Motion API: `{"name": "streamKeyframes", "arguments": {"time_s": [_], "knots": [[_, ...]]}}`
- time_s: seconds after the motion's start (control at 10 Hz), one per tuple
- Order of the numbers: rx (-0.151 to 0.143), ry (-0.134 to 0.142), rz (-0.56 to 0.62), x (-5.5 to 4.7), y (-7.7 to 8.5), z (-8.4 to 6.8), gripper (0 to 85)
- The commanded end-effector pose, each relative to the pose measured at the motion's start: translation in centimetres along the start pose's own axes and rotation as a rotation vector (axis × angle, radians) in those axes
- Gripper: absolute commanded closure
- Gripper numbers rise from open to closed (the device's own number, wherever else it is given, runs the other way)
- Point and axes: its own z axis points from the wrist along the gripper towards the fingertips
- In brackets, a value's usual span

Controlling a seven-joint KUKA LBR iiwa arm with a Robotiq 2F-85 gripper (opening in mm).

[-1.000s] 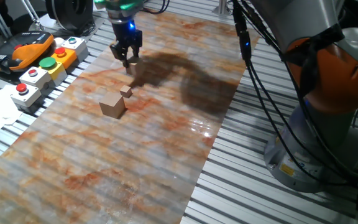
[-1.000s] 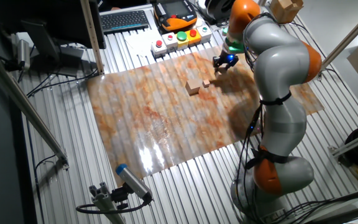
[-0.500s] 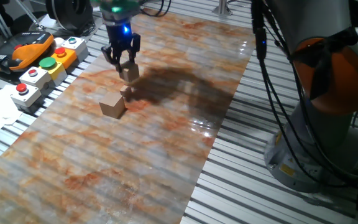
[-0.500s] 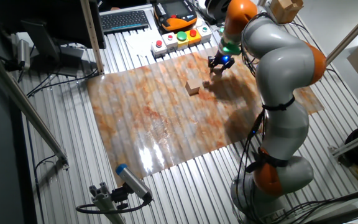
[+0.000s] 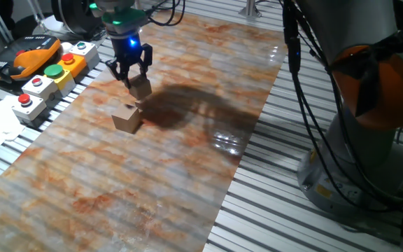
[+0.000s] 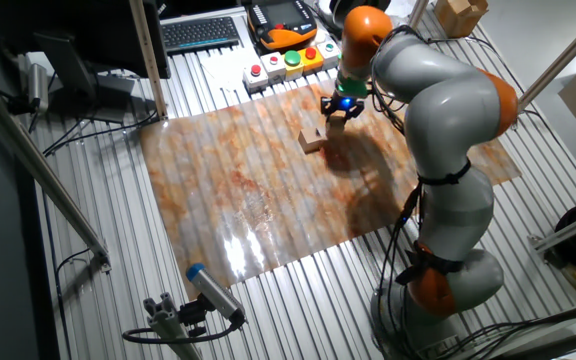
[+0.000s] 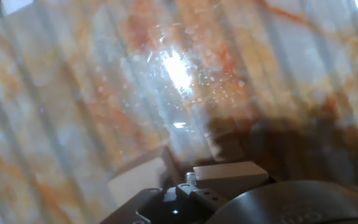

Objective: Pick up the small block on the left and move it to the right

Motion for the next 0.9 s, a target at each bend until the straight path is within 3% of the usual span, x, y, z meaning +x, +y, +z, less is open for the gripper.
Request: {"name": "streamKeyframes", "arguments": {"time_s": [0.0,0.1,0.2,0.3,0.5,0.6,0.7,0.8], "knots": [[0.0,-0.016,-0.003,-0.01,-0.02,-0.02,85.0],[0.048,-0.124,0.008,-0.01,-0.02,-0.02,85.0],[0.079,-0.15,-0.023,-0.01,-0.02,-0.02,85.0],[0.017,-0.133,-0.002,-0.01,-0.02,-0.02,85.0],[-0.024,-0.125,-0.002,-0.01,-0.02,-0.02,85.0],[-0.018,-0.129,-0.001,-0.01,-0.02,-0.02,85.0],[-0.039,-0.116,0.015,-0.01,-0.02,-0.02,85.0],[-0.074,-0.084,0.042,-0.01,-0.02,-0.02,85.0]]}}
